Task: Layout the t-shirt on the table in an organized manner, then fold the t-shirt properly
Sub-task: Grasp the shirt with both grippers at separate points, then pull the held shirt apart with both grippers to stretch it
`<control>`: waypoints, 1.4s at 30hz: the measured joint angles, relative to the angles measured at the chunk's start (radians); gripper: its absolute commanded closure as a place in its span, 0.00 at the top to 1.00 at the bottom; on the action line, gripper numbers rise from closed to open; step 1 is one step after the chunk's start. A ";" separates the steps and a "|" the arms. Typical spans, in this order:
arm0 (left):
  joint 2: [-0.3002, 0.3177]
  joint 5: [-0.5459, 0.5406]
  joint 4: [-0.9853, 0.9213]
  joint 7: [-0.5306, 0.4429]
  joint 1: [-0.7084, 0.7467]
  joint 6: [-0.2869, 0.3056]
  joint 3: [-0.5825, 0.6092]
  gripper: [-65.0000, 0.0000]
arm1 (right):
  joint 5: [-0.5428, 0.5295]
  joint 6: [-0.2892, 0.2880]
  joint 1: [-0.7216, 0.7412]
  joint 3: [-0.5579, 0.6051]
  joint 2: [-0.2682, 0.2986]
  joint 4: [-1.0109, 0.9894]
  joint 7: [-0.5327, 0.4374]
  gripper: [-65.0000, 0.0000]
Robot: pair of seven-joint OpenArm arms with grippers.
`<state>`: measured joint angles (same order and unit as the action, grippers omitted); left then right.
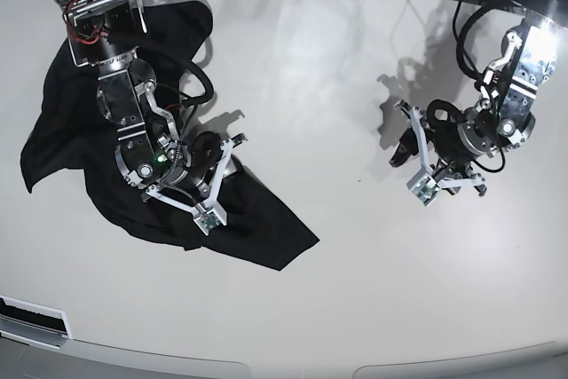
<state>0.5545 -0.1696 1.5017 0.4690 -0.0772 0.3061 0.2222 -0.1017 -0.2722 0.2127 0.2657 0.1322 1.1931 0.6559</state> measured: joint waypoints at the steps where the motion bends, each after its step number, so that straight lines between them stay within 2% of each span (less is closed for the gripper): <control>1: 0.000 0.001 0.000 0.000 0.000 0.000 0.000 0.44 | 0.005 -0.017 0.003 0.000 -0.002 -0.008 -0.002 0.03; 2: 0.000 -0.010 0.000 -0.001 -0.001 0.000 0.000 0.44 | 0.007 -0.055 0.004 0.000 -0.005 -0.009 -0.002 0.00; 5: -0.001 -0.021 0.000 -0.025 0.000 0.000 0.000 0.44 | -0.024 -0.148 0.001 -0.002 -0.028 -0.009 0.022 0.00; 6: 0.000 -0.021 0.000 -0.027 0.000 0.000 0.000 0.44 | -0.068 -0.193 0.001 -0.002 -0.037 -0.004 0.050 0.00; 9: 0.000 -0.021 0.000 -0.026 0.000 0.000 0.000 0.44 | -0.272 -0.391 -0.008 -0.005 -0.071 0.056 0.119 0.00; 10: 0.000 -0.021 0.000 -0.026 0.000 0.000 0.000 0.44 | -0.357 -0.417 -0.014 -0.005 -0.091 0.087 0.148 0.00; 12: -0.001 -0.022 0.000 -0.027 0.000 0.001 0.000 0.44 | -0.499 -0.417 -0.029 -0.002 -0.139 0.136 0.190 0.00; 13: -0.001 -0.021 0.000 -0.027 -0.001 0.000 0.000 0.44 | -0.538 -0.418 -0.036 -0.001 -0.167 0.151 0.209 0.00; 15: 0.002 -0.016 0.000 -0.026 -0.001 0.000 0.000 0.44 | -0.531 -0.418 -0.040 -0.001 -0.225 0.155 0.224 0.00; 16: 0.002 -0.017 0.000 -0.023 -0.001 0.000 0.000 0.44 | -0.491 -0.418 -0.042 -0.001 -0.251 0.154 0.225 0.07; 18: 0.002 -0.017 0.000 -0.024 -0.002 0.000 0.000 0.44 | -0.448 -0.418 -0.040 -0.001 -0.282 0.154 0.227 0.33; 20: 0.002 -0.017 0.000 -0.027 -0.003 0.000 0.000 0.44 | -0.455 -0.418 -0.033 -0.001 -0.282 0.154 0.235 0.59; 21: 0.002 -0.017 0.000 -0.026 -0.003 0.000 0.000 0.44 | -0.467 -0.418 -0.023 -0.001 -0.280 0.154 0.273 0.65; 24: 0.001 -0.018 0.000 -0.027 -0.003 0.000 0.000 0.44 | -0.607 -0.417 0.023 -0.005 -0.276 0.164 0.446 0.67; 28: 0.002 -0.017 0.000 -0.026 -0.003 0.000 0.000 0.44 | -0.739 -0.420 0.041 -0.005 -0.276 0.319 0.592 0.66; 31: 0.003 -0.017 0.000 -0.026 -0.003 0.000 0.000 0.44 | -0.738 -0.420 0.024 -0.001 -0.231 0.465 0.634 0.66; 33: 0.006 -0.017 0.000 -0.026 -0.003 0.000 0.000 0.44 | -0.705 -0.420 0.010 -0.002 -0.187 0.537 0.645 0.62; 36: 0.005 -0.017 0.000 -0.027 -0.003 0.000 0.000 0.44 | -0.658 -0.421 -0.013 -0.006 -0.134 0.606 0.639 0.50; 38: 0.005 -0.017 0.000 -0.024 -0.002 0.000 0.000 0.44 | -0.583 -0.421 -0.045 -0.005 -0.114 0.613 0.610 0.49; 40: 0.008 -0.017 0.000 -0.015 -0.001 0.000 0.000 0.44 | -0.463 -0.425 -0.101 -0.005 -0.107 0.600 0.498 0.49; 42: 0.008 -0.017 0.000 -0.012 -0.002 0.000 0.000 0.44 | -0.354 -0.425 -0.151 -0.005 -0.105 0.574 0.349 0.58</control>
<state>0.5621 -0.1867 1.5017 0.4568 -0.0788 0.3061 0.2222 -0.4553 -0.6971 0.0620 0.2611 0.0277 1.7668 1.0050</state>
